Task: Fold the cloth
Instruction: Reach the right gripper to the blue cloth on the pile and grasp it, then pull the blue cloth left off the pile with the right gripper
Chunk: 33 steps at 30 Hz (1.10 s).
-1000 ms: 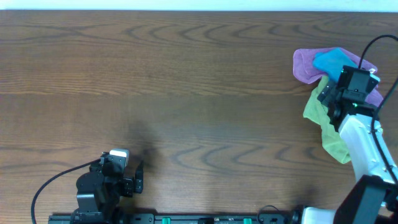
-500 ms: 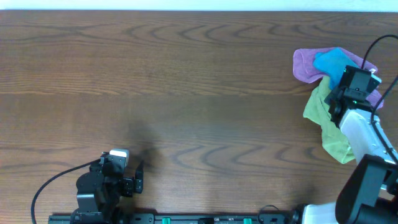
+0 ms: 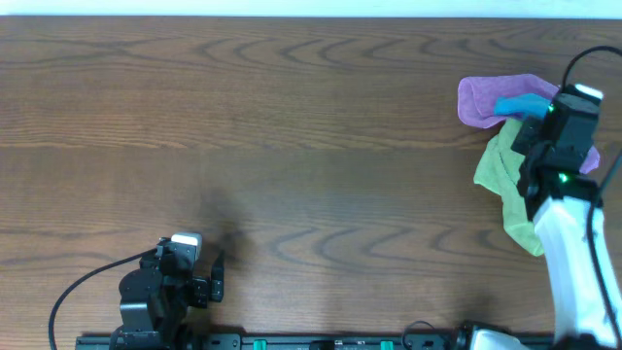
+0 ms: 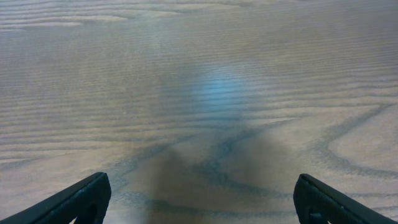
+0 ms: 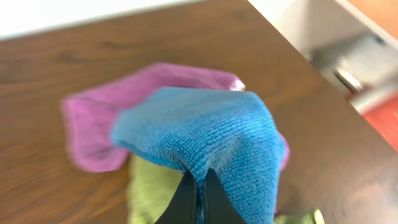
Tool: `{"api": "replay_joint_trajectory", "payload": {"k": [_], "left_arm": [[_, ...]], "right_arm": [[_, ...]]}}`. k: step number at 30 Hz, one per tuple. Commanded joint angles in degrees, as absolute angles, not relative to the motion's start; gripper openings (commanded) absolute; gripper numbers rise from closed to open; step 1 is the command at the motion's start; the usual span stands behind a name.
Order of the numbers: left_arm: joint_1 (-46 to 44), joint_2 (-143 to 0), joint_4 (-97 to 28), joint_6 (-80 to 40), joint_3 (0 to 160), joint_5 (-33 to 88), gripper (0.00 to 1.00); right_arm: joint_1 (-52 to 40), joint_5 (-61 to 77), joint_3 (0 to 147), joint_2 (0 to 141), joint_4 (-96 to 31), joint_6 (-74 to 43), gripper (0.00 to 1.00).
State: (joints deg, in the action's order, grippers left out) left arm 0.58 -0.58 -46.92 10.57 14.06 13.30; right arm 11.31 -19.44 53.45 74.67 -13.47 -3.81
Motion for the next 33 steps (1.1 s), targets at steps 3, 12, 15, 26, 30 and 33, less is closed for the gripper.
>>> {"api": "replay_joint_trajectory", "payload": {"k": [3,12,15,26,30,33], "left_arm": [[0.30,-0.21,-49.50,11.79,13.21,12.95,0.95],[0.30,-0.21,-49.47,11.79,13.21,12.95,0.95],[0.30,-0.21,-49.47,11.81,13.21,12.95,0.95],[0.30,-0.21,-49.47,11.79,13.21,12.95,0.95],[0.30,-0.21,-49.47,11.79,13.21,12.95,0.95],[0.30,-0.21,-49.47,11.79,13.21,12.95,0.95]], "right_arm": [[5.76,-11.57,54.33,67.44,-17.12,0.12,0.01],[-9.76,-1.10,54.33,62.48,-23.81,0.05,0.01],[-16.38,0.10,54.33,62.50,-23.99,0.05,0.01],[-40.49,2.68,54.74,62.52,-18.33,-5.61,0.01],[-43.09,2.85,55.94,62.59,-17.76,-6.98,0.01],[-42.11,1.45,55.92,64.05,-21.17,-7.25,0.01]]}}
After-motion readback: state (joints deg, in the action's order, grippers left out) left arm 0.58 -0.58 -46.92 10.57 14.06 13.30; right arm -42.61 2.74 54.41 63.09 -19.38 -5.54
